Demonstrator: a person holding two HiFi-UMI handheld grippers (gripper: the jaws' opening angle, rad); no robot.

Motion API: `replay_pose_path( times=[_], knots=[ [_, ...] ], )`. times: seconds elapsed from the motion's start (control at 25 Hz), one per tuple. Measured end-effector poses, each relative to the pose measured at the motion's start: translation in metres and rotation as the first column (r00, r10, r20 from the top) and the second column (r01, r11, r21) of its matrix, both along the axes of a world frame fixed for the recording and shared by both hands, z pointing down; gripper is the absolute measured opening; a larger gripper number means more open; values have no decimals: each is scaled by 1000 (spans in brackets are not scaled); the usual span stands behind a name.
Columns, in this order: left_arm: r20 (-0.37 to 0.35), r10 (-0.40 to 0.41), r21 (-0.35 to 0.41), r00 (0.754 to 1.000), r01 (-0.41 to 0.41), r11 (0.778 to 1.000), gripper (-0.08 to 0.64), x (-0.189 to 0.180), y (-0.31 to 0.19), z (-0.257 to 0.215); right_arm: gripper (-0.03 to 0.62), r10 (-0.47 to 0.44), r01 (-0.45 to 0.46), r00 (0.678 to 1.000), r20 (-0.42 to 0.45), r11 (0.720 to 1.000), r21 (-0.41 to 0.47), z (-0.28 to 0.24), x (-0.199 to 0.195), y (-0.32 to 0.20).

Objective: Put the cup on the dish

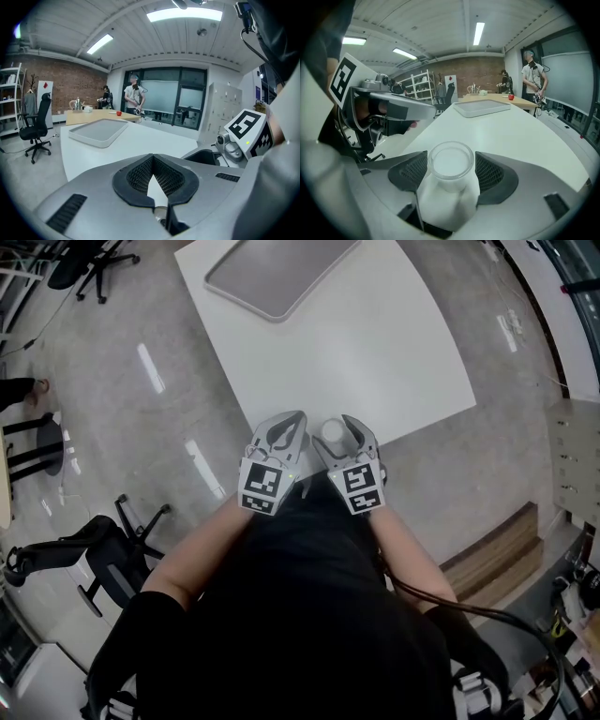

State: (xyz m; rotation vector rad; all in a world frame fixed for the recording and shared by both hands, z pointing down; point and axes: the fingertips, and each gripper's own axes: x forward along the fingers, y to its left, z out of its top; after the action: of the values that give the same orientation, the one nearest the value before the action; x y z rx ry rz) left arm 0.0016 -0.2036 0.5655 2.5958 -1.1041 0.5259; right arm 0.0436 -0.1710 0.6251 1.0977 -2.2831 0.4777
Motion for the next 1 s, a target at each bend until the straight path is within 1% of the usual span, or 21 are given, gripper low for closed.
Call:
replay_pose_path(
  times=[0.2,0.6,0.76,0.88,1.0],
  knots=[
    [6,-5,-7,1000,5,1000,-3,-2,-1,1,264,-21,21,1000,-23,1000,-10,17,-5,-4],
    [7,-17,-10,1000,17,1000,-3,-17,3,-1,264,11,-11,998,-58,1000,4,22,-7,-12],
    [1,-9,-6,1000,9,1000,-3,-21,8,-2,262,14,-11,995,-103,999,31,23,-7,-11],
    [-4,-7,0,1000,7,1000,-3,-24,9,-6,262,30,-26,995,-100,999,44,19,-6,-11],
    [-15,-2,6,1000,2,1000,-3,-27,10,-12,262,38,-31,995,-95,997,74,6,-7,-9]
  ],
)
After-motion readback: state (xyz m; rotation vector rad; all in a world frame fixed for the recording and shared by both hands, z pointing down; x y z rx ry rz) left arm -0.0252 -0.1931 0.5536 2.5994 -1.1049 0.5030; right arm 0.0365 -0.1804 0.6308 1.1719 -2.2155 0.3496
